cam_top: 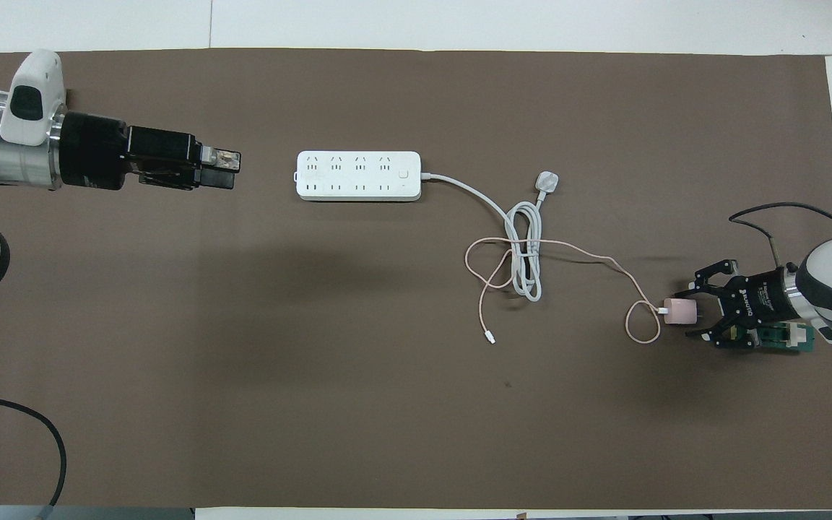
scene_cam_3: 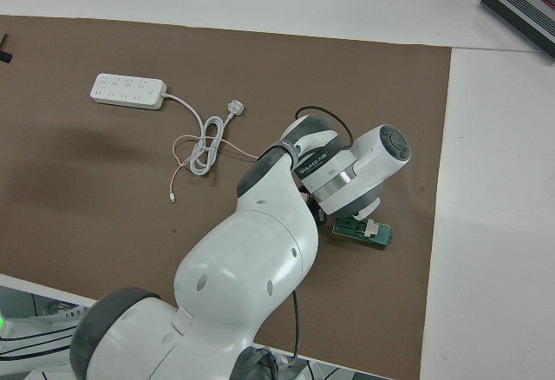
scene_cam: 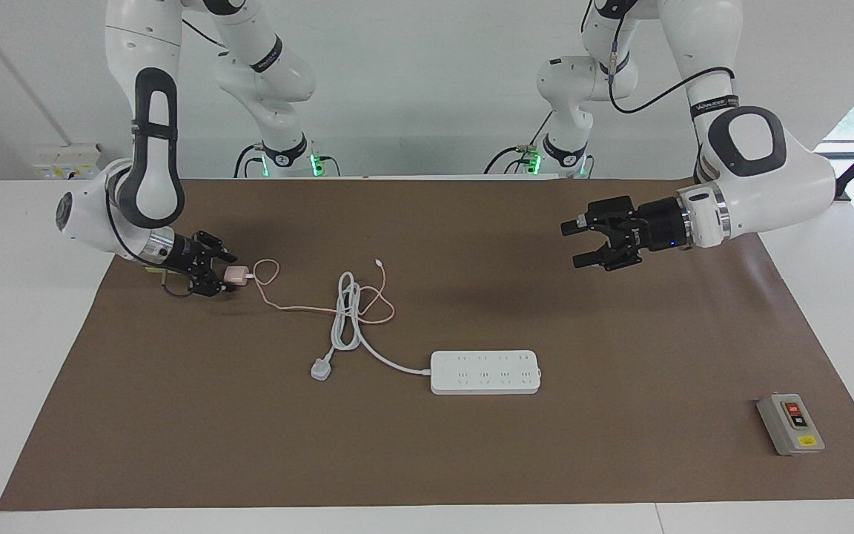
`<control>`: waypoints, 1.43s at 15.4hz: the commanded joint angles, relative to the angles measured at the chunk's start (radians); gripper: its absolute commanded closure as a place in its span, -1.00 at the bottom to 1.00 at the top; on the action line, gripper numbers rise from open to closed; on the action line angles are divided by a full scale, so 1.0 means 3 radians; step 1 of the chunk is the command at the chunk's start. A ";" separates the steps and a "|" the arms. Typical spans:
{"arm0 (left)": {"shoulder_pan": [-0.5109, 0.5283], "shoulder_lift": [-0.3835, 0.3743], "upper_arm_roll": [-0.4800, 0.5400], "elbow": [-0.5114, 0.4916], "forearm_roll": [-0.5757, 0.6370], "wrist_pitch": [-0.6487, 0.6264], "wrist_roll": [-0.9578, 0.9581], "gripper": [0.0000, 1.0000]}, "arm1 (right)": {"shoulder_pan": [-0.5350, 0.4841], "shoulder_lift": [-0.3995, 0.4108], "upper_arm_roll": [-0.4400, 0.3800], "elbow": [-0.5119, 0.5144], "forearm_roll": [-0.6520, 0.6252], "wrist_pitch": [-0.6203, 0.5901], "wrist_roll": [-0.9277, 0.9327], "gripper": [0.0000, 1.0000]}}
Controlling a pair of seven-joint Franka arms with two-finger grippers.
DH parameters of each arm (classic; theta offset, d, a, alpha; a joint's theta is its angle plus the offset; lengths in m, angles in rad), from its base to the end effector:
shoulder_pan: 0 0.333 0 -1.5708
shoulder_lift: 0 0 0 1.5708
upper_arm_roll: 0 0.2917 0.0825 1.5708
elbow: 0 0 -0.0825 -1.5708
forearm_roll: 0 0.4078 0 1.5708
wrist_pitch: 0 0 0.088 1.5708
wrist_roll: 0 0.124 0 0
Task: Plug charger into power strip
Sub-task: 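Lift the charger with the right gripper while the left gripper advances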
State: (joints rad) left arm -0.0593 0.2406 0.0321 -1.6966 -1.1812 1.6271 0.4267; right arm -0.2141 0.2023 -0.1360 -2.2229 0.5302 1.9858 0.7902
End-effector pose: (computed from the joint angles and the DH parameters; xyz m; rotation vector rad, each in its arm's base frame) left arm 0.6289 -0.1286 0.4507 1.9550 -0.1682 -0.0427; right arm 0.4867 -0.1379 0.2061 -2.0450 1.8467 0.7071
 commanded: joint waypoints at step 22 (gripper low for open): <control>-0.0610 -0.0060 0.0006 -0.1565 -0.1805 0.0267 0.1073 -1.00 | 0.1388 -0.0439 0.0065 0.0798 0.0713 -0.0049 0.1798 1.00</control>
State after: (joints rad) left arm -0.2110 0.2589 0.0179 -2.1314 -1.6935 1.6633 0.7657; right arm 0.1616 0.0745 -0.1138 -2.0205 0.7253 1.9836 1.2597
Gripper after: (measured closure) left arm 0.000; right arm 0.524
